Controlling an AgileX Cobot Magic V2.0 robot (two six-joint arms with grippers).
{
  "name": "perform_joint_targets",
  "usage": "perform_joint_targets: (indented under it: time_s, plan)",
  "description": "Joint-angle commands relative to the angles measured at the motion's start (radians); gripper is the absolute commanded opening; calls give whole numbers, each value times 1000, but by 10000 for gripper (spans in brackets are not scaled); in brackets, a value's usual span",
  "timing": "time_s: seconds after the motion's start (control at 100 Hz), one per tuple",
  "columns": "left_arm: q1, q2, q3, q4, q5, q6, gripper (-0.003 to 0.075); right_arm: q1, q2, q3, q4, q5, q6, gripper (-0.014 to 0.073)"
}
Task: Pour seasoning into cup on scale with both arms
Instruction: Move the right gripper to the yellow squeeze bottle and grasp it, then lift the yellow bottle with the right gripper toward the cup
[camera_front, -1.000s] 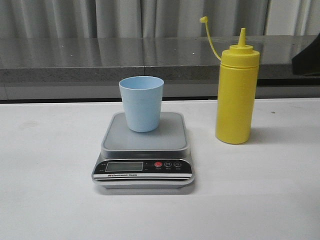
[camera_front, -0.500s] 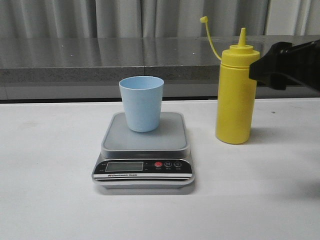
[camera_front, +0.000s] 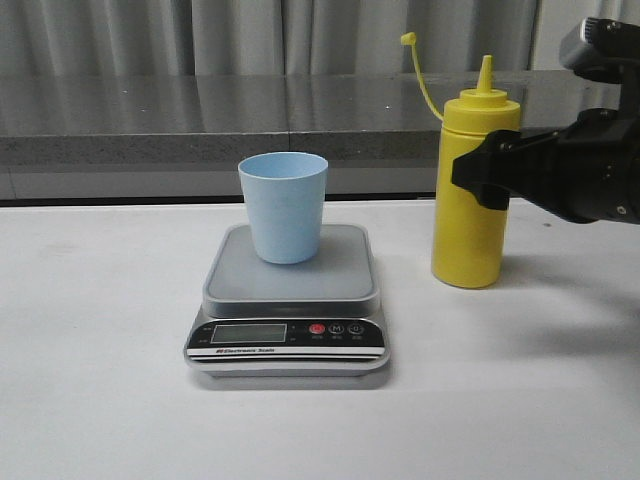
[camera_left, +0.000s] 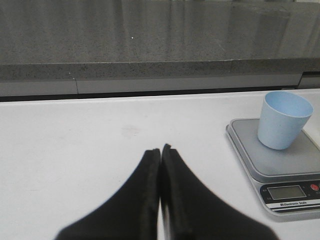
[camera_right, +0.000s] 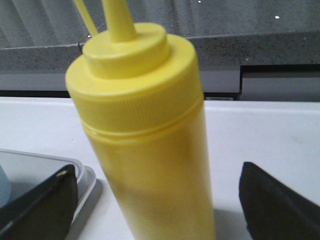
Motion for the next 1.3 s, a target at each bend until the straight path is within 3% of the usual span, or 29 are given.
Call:
perform_joint_targets:
  time_s: [0.0,0.71,0.8,1.05,1.2,1.29]
  plan:
    - [1,8,-25,-4,-81,-8,-20,0,-9,-57,-27,-88,3,646]
    - [1,8,-25,-4,-81,-8,-20,1,141,-236,-68,-76,3,621]
    - [1,8,-25,-4,-81,-8,-20,1,141,-236,-69,-76,3,496]
    - [1,8,-25,-4,-81,-8,-20,1,136,-236,-70,-76,3,-71]
    - [1,8,-25,-4,-81,-8,-20,3,117,-236,-71,-75,-18,-60]
    - [1,8,-25,-4,-81,-8,-20,8,74,-238,-74,-31,-96,-60]
